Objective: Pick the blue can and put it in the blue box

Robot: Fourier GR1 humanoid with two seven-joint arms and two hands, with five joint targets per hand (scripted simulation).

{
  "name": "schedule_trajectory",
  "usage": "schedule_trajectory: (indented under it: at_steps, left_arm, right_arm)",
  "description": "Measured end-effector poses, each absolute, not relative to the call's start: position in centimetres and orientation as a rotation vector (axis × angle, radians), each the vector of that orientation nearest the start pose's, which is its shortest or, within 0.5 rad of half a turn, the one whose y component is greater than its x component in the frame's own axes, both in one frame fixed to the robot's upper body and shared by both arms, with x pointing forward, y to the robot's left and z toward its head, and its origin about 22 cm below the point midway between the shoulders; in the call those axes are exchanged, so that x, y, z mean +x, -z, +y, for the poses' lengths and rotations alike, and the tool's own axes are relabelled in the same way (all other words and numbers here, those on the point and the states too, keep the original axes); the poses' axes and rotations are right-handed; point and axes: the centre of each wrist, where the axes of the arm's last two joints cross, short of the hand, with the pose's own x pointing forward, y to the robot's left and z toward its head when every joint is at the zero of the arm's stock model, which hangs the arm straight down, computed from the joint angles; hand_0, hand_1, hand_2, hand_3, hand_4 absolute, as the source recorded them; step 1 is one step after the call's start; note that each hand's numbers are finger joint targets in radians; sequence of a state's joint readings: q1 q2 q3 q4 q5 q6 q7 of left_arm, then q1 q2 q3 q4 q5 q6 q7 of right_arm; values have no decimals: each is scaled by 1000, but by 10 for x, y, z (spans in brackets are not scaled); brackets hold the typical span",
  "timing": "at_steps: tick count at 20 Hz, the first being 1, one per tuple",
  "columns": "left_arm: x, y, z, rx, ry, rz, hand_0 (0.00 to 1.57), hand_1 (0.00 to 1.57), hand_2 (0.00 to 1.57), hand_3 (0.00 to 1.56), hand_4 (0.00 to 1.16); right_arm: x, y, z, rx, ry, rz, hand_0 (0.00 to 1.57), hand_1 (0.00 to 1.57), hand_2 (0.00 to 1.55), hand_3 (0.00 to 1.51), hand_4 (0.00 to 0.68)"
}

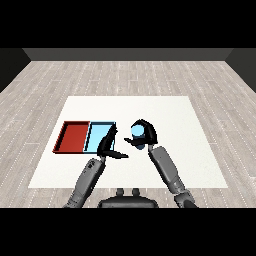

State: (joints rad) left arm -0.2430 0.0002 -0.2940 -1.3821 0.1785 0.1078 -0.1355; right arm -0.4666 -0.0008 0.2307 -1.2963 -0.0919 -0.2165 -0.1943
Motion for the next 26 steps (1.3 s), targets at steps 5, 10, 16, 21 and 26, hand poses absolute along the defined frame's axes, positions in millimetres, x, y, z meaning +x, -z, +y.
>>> schedule_trajectory:
  at_steps: [5,10,16,21,26]
  left_arm:
    - [283,0,119,-328,139,-1663,0,0,0,0,0]
    - [284,5,109,-339,141,-1645,0,0,0,0,0]
    - [286,8,100,-334,147,-1642,0,0,0,0,0]
    - [288,7,89,-351,151,-1638,0,0,0,0,0]
    - [297,9,85,-347,161,-1645,0,0,0,0,0]
  right_arm:
    - [323,-63,-114,203,-174,-1900,1437,1437,1463,1427,619]
    - [321,-65,-103,214,-192,-1900,1436,1436,1463,1422,614]
    - [320,-62,-95,226,-221,-1909,1434,1434,1459,1418,626]
    - [307,-60,-94,239,-232,-1909,1436,1436,1471,1425,615]
    - [309,-63,-83,271,-238,-1911,1476,1476,1466,1416,594]
